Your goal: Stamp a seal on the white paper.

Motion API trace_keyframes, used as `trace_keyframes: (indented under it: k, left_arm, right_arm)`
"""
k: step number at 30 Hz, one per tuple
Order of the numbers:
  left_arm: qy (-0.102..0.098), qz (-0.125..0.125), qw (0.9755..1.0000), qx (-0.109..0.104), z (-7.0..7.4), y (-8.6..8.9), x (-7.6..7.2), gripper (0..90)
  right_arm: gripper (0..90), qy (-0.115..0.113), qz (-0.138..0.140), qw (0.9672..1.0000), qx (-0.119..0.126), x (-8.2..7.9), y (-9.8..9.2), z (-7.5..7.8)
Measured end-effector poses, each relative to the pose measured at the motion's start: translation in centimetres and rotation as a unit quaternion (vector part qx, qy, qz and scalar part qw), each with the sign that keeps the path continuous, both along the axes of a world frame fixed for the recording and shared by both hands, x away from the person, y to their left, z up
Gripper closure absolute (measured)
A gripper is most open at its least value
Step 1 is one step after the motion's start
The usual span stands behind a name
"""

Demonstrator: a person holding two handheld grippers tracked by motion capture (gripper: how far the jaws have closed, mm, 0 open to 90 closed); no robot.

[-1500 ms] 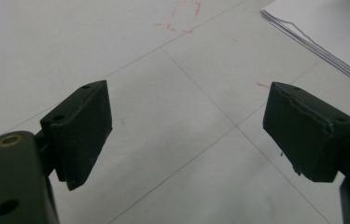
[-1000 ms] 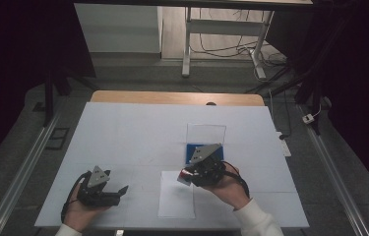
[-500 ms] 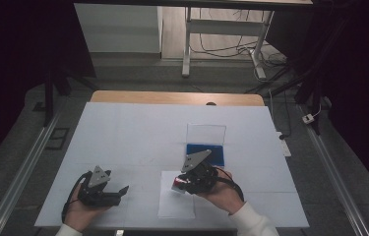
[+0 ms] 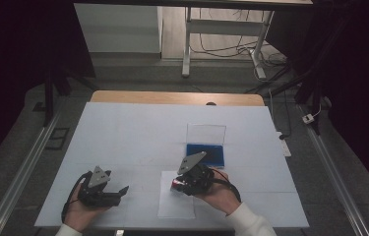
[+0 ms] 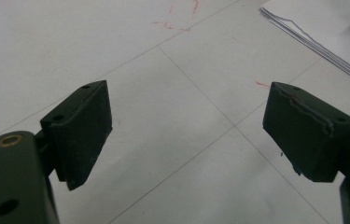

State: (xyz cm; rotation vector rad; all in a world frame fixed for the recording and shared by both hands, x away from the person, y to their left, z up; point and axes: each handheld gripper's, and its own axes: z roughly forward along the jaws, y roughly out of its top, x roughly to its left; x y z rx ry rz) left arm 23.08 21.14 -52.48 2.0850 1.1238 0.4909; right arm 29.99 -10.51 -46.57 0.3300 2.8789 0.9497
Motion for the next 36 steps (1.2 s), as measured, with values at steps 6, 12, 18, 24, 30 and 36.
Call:
trace_keyframes:
  k: [6,12,18,24,30,36]
  left_arm:
    - [0.000,-0.001,1.0000,0.000,0.0,0.0,0.0,15.6]
    - [0.000,-0.001,1.0000,0.000,0.0,0.1,0.0,15.6]
    - [0.001,-0.002,1.0000,0.002,-0.1,0.1,0.0,15.6]
    - [0.001,-0.001,1.0000,0.002,-0.1,0.1,0.0,15.6]
    - [0.001,-0.001,1.0000,0.003,-0.1,0.1,0.0,15.6]
    - [0.001,-0.001,1.0000,0.003,-0.1,0.1,0.0,15.6]
  right_arm:
    - [69.6,-0.001,0.000,1.0000,-0.008,0.0,0.2,-0.4]
    - [69.6,-0.006,0.001,0.9998,-0.018,-0.1,0.7,-1.0]
    - [69.6,-0.011,0.004,0.9996,-0.024,-0.1,0.9,-1.3]
    - [69.6,-0.012,0.003,0.9994,-0.031,-0.2,1.0,-1.4]
    - [69.6,-0.018,0.008,0.9992,-0.034,-0.1,1.1,-1.7]
    - [69.5,-0.023,0.009,0.9990,-0.038,-0.1,1.2,-1.8]
